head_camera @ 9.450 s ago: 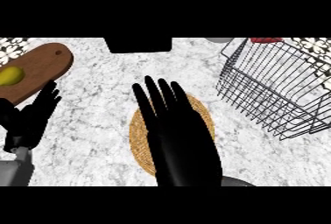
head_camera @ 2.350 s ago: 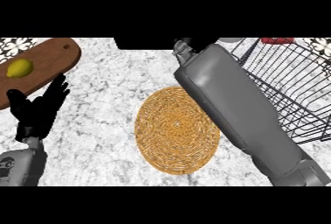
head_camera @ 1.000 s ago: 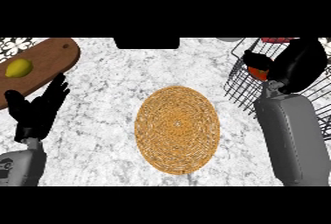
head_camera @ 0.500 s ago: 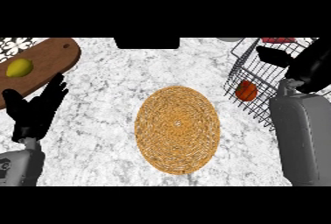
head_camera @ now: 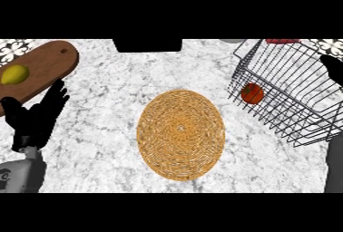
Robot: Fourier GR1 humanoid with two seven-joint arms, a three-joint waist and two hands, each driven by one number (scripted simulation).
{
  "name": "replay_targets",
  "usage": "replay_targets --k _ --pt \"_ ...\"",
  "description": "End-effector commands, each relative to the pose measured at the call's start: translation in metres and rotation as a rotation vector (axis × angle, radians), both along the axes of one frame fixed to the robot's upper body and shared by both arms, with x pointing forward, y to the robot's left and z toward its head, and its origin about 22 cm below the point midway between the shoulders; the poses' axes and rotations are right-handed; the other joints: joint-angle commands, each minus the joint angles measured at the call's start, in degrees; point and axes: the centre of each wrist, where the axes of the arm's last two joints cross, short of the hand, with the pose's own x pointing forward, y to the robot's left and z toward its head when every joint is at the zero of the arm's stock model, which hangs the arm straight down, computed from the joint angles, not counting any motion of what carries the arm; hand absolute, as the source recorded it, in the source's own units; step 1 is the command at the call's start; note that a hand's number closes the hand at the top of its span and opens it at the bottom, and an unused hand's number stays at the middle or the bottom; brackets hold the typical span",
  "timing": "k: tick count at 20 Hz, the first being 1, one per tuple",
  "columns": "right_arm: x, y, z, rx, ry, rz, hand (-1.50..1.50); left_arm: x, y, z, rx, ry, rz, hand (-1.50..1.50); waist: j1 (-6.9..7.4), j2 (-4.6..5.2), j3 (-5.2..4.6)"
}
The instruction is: Pick the tomato from the placemat and place it in the basket
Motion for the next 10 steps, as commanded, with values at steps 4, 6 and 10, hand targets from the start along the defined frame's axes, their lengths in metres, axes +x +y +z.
replay_targets --k 4,6,10 --pt "-0.105 -0.034 -0.002 0.074 0.011 0.047 -1.5 -0.006 0.005 0.004 0.031 -0.002 -0.008 0.0 -0.3 -0.03 0.04" --pt "-0.127 -0.037 -0.018 0.093 0.054 0.091 -1.5 -0.013 0.023 0.0 0.003 0.003 0.004 0.0 -0.27 0.06 0.06" --pt "-0.172 -0.057 -0.001 0.076 0.092 0.167 -1.5 -0.008 -0.002 -0.003 0.009 0.011 0.017 0.0 -0.89 -0.09 0.09"
